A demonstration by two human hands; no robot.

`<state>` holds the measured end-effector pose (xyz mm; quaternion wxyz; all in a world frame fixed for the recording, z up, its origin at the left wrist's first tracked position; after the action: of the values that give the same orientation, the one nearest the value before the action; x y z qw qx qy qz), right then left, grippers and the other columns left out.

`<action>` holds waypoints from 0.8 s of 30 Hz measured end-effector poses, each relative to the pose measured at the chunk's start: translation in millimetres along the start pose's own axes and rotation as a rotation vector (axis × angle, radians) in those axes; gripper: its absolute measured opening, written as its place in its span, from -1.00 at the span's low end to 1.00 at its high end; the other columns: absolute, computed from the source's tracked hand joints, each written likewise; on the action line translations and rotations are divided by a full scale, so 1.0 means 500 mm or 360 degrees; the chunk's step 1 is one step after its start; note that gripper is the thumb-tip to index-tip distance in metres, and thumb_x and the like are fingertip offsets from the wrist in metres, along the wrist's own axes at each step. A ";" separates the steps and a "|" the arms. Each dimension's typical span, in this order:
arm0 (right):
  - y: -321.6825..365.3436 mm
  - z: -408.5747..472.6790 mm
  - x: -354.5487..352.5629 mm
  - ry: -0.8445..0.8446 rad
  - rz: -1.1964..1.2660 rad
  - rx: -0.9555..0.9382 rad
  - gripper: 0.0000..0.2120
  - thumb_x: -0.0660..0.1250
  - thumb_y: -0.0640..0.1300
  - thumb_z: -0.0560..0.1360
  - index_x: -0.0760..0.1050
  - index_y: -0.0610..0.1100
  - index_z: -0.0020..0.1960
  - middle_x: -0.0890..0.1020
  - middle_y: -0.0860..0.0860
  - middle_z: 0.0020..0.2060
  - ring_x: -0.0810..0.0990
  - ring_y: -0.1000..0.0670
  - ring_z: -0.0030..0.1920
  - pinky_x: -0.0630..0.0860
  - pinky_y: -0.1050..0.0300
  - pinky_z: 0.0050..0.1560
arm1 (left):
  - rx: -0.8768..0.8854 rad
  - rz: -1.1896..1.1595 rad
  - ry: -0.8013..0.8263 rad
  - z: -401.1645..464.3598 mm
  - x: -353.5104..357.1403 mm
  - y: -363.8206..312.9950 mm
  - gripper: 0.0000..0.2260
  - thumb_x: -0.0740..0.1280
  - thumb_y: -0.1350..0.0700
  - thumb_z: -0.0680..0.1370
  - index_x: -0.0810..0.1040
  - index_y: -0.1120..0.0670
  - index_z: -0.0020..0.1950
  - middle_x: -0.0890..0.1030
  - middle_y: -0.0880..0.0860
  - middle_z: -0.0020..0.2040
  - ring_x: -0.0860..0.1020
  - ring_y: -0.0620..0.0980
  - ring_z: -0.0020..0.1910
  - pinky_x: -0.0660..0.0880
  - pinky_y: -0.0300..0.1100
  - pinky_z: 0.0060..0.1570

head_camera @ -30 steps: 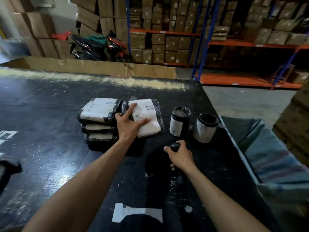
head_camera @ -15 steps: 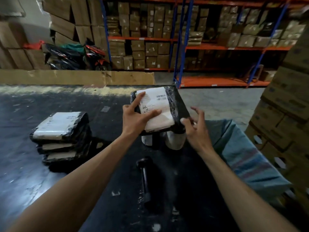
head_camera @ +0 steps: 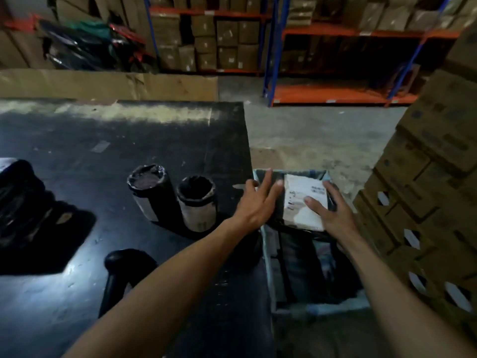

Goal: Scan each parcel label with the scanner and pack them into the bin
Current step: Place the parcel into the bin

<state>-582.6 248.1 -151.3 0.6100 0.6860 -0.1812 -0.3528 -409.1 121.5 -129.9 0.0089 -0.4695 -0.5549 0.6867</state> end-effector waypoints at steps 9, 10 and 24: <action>-0.302 0.123 0.052 0.0333 -0.0201 0.0427 -0.26 0.61 0.04 0.42 0.40 0.09 0.53 0.58 0.04 0.25 0.55 0.00 0.18 0.48 0.12 0.16 | 0.0231 0.1041 -0.0073 0.042 0.118 0.177 -0.44 0.01 -0.06 0.67 0.04 0.11 0.65 -0.02 0.16 0.65 -0.04 0.16 0.63 -0.15 0.10 0.58; -0.327 0.135 0.070 0.0358 -0.0216 0.0469 -0.24 0.61 0.04 0.42 0.39 0.09 0.54 0.59 0.01 0.28 0.56 -0.02 0.21 0.48 0.13 0.17 | 0.0245 0.1050 -0.0090 0.043 0.119 0.180 -0.43 0.00 -0.06 0.66 0.06 0.11 0.64 0.01 0.16 0.64 -0.02 0.16 0.63 -0.11 0.11 0.58; -0.472 0.210 0.263 0.0824 -0.0381 0.0304 -0.14 0.45 -0.31 0.56 -0.01 -0.27 0.66 0.19 -0.21 0.62 0.25 -0.15 0.59 0.25 -0.03 0.56 | 0.0271 0.1148 -0.0199 0.051 0.124 0.190 -0.45 -0.02 -0.06 0.67 0.06 0.10 0.64 -0.01 0.12 0.65 -0.08 0.08 0.63 -0.10 0.07 0.59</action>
<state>-609.5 129.2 -414.5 0.5229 0.8238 0.0302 -0.2169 -412.2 98.6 -243.8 -0.2284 -0.5896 -0.2942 0.7167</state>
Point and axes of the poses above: each hand's wrist, its own z-axis towards the middle knuckle, its own x-axis out of the palm, y = z × x, the point moved 2 cm from there along z, towards the middle knuckle
